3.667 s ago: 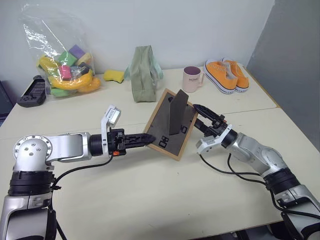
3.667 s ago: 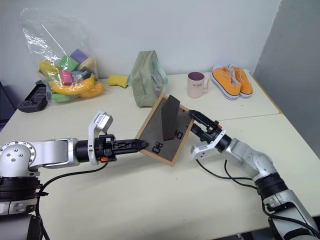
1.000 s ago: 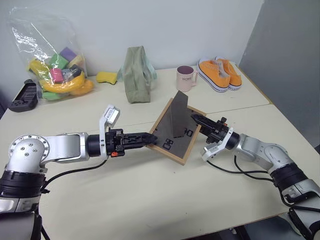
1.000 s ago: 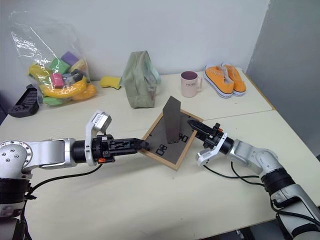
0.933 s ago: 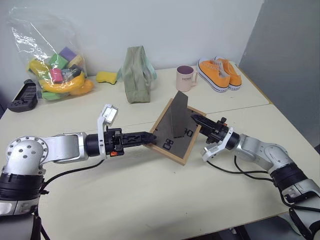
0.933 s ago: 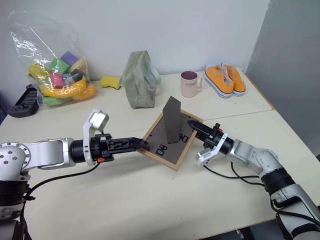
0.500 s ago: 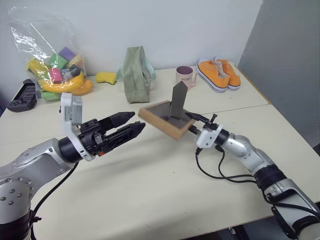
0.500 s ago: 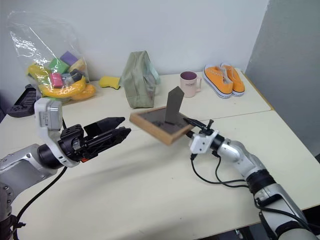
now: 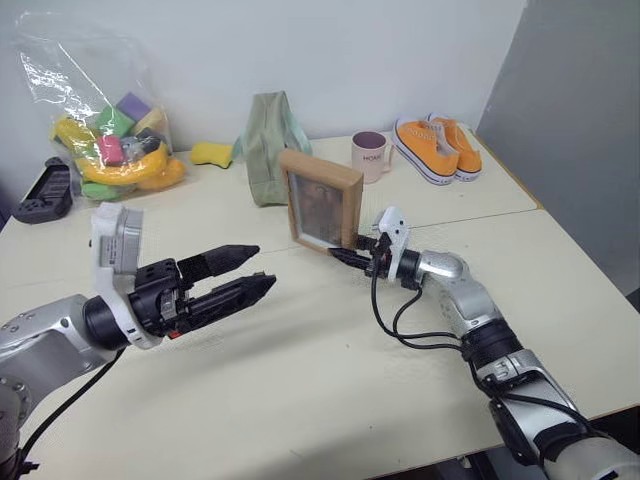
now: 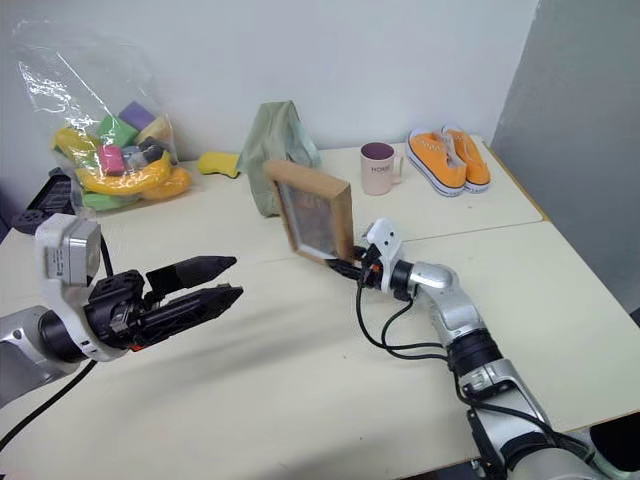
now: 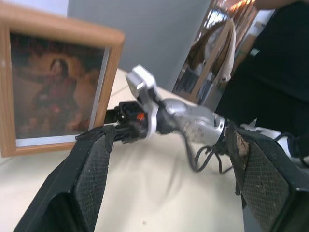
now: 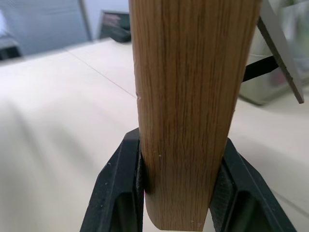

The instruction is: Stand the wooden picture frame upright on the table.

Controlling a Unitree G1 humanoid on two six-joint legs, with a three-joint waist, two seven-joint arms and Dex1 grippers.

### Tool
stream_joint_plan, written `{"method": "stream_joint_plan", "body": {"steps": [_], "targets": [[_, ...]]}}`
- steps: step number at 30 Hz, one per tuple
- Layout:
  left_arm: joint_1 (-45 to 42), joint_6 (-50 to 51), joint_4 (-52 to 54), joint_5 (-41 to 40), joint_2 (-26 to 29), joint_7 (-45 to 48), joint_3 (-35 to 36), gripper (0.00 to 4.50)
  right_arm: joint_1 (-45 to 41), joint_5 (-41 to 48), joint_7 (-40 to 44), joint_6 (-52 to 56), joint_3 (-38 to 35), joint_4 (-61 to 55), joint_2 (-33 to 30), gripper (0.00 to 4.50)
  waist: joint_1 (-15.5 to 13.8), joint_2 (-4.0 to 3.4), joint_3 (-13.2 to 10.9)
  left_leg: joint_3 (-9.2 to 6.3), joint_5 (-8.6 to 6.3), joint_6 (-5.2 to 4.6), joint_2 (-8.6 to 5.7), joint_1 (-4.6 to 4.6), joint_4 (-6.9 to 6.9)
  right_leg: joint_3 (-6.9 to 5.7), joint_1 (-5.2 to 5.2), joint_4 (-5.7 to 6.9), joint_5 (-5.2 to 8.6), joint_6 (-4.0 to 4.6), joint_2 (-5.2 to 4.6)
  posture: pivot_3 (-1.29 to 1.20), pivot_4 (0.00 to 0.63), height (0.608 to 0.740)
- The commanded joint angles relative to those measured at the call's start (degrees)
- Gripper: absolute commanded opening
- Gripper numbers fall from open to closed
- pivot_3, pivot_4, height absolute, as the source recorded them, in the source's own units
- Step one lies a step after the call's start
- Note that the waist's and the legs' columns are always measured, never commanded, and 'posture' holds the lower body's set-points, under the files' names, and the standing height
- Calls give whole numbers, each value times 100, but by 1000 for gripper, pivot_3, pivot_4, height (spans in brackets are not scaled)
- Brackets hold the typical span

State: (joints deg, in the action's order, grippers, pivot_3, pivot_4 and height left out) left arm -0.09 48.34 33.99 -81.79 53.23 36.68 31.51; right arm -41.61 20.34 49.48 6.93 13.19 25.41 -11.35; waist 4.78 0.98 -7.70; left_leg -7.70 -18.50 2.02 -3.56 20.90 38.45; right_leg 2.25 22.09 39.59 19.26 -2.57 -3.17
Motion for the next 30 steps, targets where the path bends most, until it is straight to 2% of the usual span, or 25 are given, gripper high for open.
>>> {"method": "stream_joint_plan", "body": {"steps": [1,6,8,11,19,24,30], "targets": [[204,-6,56,174,212,344,313,3871,-108,121,55,-20,-260,-183,241,1337,-3,0,0,0,0,1,-1,-1,-20,0,0,-3,0,0,-1,0,150,740],[1157,-198,115,1421,516,1146,866,3871,210,323,615,284,-193,-495,338,1337,19,0,1,1,0,1,1,-5,-42,-3,9,-6,0,0,-1,0,150,740],[1356,-279,153,1652,533,1329,1130,3871,400,540,1122,419,-165,-708,265,1337,13,-1,1,-4,0,1,2,-6,-52,-9,11,-15,0,0,-1,0,150,740],[1628,-367,217,2031,562,1643,1517,3871,529,494,1318,490,-156,-645,258,1337,5,-4,-2,-8,-1,3,5,0,-56,-15,5,-46,-3,5,-2,0,150,740],[1889,-324,408,2235,467,1836,2090,3871,568,-23,1285,-194,-93,126,534,1337,-8,-3,-1,-6,-4,7,6,-3,-56,-13,0,-49,-5,9,-1,0,150,740],[1741,-281,458,2093,455,1671,2046,3871,497,-352,1286,-1096,-229,1140,736,1337,-7,-4,-1,-7,-5,10,7,-3,-56,-15,0,-49,-5,9,-1,0,150,740],[1696,-245,493,2071,457,1654,1947,3871,178,-314,1677,-1190,-385,1840,695,1337,13,-4,-1,-6,-6,10,8,-4,-55,-15,-3,-49,-5,9,0,0,150,740]]}}
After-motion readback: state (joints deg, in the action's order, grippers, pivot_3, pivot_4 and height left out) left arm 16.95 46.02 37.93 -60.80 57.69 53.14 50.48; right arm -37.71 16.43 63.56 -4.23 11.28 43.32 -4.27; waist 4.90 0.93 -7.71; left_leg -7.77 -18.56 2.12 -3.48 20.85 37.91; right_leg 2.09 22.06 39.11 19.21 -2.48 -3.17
